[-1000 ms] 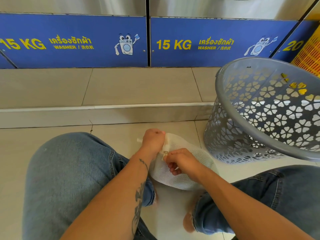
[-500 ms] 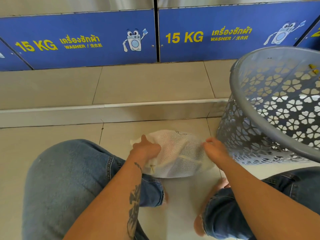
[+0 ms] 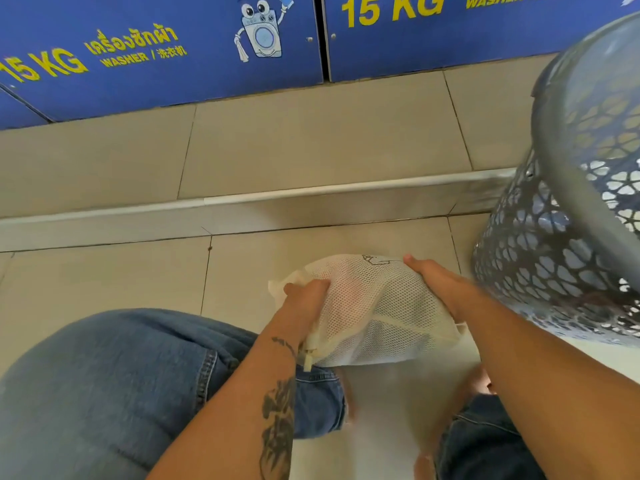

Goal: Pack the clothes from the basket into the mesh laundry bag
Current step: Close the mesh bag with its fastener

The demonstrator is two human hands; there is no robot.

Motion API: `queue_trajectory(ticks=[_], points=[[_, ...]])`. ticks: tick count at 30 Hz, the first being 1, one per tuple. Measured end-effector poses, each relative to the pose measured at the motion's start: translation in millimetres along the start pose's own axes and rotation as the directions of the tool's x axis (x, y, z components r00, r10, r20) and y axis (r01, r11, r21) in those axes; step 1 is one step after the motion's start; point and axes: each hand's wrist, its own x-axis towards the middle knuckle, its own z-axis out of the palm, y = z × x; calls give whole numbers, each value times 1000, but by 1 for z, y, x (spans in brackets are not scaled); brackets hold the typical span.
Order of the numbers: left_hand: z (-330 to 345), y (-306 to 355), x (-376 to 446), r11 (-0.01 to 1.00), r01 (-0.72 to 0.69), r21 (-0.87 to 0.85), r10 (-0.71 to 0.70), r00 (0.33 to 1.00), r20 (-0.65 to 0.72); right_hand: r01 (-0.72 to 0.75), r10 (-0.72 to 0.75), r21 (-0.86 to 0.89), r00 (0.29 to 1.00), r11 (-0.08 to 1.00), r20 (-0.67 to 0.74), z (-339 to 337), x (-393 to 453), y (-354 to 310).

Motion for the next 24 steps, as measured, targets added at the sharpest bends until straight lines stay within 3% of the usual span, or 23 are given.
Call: queue_trajectory(ticks=[2, 4, 8, 13, 19, 22, 24], points=[[2, -1, 1, 997, -72, 23, 70, 994, 80, -6, -2, 84, 996, 996, 90, 1, -2, 9], [1, 0, -7, 990, -138, 9, 136, 983, 126, 30, -38, 93, 996, 995, 86, 4, -10, 17], [-3, 8, -41, 965, -252, -72, 259, 959, 112, 296, -288, 29, 943, 955, -167, 13, -49, 18], [-36, 30, -108, 846, -525, -93, 531, 846, 46, 607, -583, -41, 740, 794, -335, 14, -128, -13], [-107, 72, -181, 619, -781, -79, 779, 624, -58, 839, -836, -196, 423, 507, -350, 15, -212, -88], [-133, 112, -196, 536, -843, 34, 844, 535, -28, 859, -870, -251, 350, 446, -347, 12, -227, -127], [-139, 139, -190, 509, -855, 102, 860, 511, -14, 863, -880, -279, 314, 421, -357, 12, -221, -147]])
